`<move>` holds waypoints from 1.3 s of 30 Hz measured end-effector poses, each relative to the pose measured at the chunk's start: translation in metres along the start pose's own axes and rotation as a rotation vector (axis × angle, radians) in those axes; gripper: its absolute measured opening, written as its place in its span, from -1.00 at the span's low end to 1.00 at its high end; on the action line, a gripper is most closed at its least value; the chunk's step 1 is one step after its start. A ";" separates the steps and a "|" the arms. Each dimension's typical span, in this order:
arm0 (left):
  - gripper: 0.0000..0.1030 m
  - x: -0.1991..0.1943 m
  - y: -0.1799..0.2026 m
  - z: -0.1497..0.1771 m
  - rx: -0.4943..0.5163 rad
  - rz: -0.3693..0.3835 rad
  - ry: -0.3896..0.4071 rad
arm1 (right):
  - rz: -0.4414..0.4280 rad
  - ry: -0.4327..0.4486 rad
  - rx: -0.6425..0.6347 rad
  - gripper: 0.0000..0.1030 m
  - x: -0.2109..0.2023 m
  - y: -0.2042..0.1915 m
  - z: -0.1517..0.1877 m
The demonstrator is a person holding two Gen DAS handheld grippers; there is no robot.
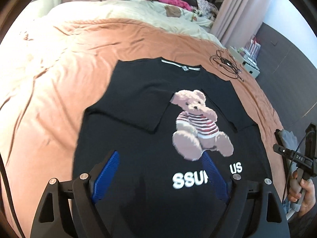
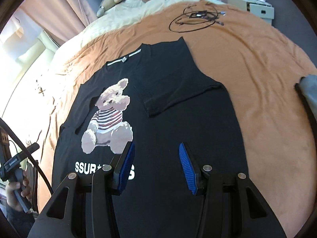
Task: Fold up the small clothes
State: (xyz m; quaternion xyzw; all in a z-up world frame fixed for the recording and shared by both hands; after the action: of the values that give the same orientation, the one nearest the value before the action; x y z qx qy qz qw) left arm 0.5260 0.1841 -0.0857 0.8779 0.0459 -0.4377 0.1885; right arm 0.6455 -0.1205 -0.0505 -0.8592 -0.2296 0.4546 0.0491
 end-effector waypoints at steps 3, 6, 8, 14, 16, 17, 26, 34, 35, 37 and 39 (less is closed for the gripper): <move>0.68 -0.021 -0.012 0.015 -0.024 -0.004 0.032 | 0.022 0.023 -0.013 -0.13 -0.017 -0.004 0.015; 0.68 -0.039 -0.022 0.030 -0.033 -0.023 0.054 | 0.018 0.031 -0.014 0.03 -0.032 -0.007 0.029; 0.68 -0.050 -0.028 0.040 -0.036 -0.031 0.072 | 0.019 0.049 -0.021 0.54 -0.040 -0.006 0.035; 0.68 -0.082 -0.048 0.074 -0.061 -0.042 0.114 | 0.038 0.108 -0.046 0.69 -0.077 -0.002 0.068; 0.68 -0.089 -0.054 0.085 -0.066 -0.045 0.094 | 0.045 0.146 -0.030 0.77 -0.089 0.004 0.078; 0.68 -0.095 -0.058 0.093 -0.068 -0.063 0.097 | 0.047 0.165 -0.022 0.88 -0.096 0.007 0.085; 0.88 -0.140 -0.084 0.156 -0.080 -0.042 0.150 | 0.064 0.186 0.018 1.00 -0.134 0.031 0.152; 0.88 -0.162 -0.097 0.210 -0.096 -0.010 0.141 | 0.072 0.187 0.100 1.00 -0.163 0.061 0.207; 0.88 -0.164 -0.097 0.216 -0.096 -0.004 0.142 | 0.066 0.191 0.107 1.00 -0.168 0.065 0.212; 0.88 -0.169 -0.097 0.229 -0.094 0.008 0.147 | 0.041 0.199 0.133 1.00 -0.176 0.073 0.224; 0.83 -0.173 -0.098 0.239 -0.104 0.020 0.158 | 0.007 0.202 0.162 0.96 -0.183 0.083 0.237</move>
State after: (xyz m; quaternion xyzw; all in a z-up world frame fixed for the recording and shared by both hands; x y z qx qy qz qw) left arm 0.2163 0.2010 -0.1090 0.8992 0.0747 -0.3621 0.2339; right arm 0.3956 -0.3037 -0.0740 -0.8945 -0.1831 0.3831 0.1397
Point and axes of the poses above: each gripper's, at about its wrist camera, not at the fingertips, and x roughly the way its jaws point, y to its right, z to its underside, the point moved 3 cm from there along x, roughly the way its jaws point, and after that the axes turned 3 degrees about -x, right-handed, at the moved point
